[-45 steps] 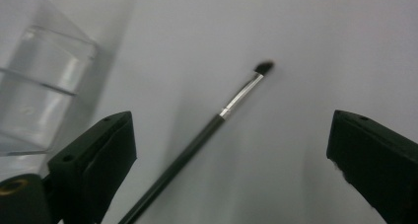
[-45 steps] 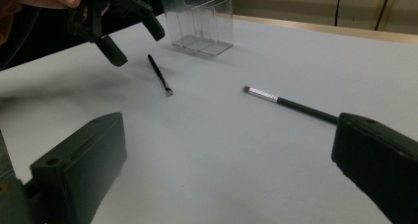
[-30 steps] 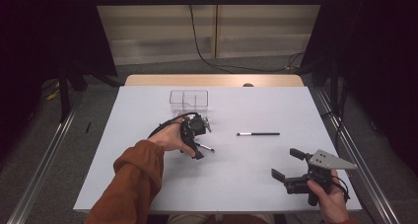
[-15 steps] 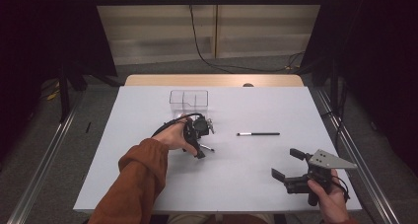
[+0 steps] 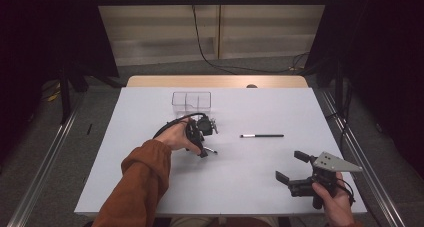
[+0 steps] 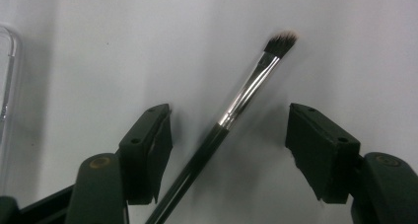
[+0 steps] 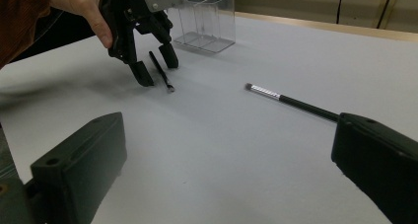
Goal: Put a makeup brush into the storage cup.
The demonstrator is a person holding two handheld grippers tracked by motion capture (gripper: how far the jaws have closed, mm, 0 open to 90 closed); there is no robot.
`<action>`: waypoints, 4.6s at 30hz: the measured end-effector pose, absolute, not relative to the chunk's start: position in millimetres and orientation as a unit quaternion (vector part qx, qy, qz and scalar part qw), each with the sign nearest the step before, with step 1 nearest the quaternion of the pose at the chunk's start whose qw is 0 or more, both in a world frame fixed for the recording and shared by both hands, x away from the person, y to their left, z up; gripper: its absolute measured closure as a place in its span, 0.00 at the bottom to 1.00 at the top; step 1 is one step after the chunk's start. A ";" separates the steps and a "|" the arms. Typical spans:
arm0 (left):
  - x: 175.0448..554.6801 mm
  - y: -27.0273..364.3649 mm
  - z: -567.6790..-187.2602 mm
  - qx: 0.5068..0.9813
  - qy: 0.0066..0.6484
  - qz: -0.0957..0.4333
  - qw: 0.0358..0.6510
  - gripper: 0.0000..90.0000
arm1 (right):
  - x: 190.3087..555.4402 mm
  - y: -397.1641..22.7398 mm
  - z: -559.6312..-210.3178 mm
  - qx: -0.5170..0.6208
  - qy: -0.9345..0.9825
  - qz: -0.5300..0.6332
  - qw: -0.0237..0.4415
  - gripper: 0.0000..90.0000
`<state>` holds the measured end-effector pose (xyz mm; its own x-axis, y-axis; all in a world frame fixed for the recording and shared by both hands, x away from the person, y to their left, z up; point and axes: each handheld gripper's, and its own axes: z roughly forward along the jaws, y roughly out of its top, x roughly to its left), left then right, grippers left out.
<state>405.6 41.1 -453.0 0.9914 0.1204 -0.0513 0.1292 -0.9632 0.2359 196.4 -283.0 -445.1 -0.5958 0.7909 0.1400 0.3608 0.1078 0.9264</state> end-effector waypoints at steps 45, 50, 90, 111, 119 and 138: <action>408.0 43.7 -447.0 0.988 0.074 -0.052 0.123 0.93 | 195.5 -282.6 -445.7 0.401 0.721 0.527 0.202 0.00; 409.3 47.9 -441.8 0.985 0.088 -0.051 0.142 0.93 | 195.3 -282.9 -445.7 0.401 0.721 0.527 0.202 0.00; 406.7 115.8 -408.4 0.881 0.252 0.040 0.398 0.93 | 197.2 -283.8 -446.0 0.403 0.720 0.527 0.203 0.00; 385.6 132.1 -392.6 0.824 0.252 0.084 0.500 0.93 | 195.8 -282.9 -445.5 0.400 0.720 0.529 0.205 0.00; 382.9 136.7 -386.4 0.801 0.260 0.098 0.531 0.93 | 195.9 -283.0 -445.7 0.400 0.720 0.528 0.206 0.00; 377.6 151.0 -369.5 0.765 0.265 0.118 0.576 0.93 | 195.3 -281.8 -444.9 0.393 0.718 0.536 0.206 0.00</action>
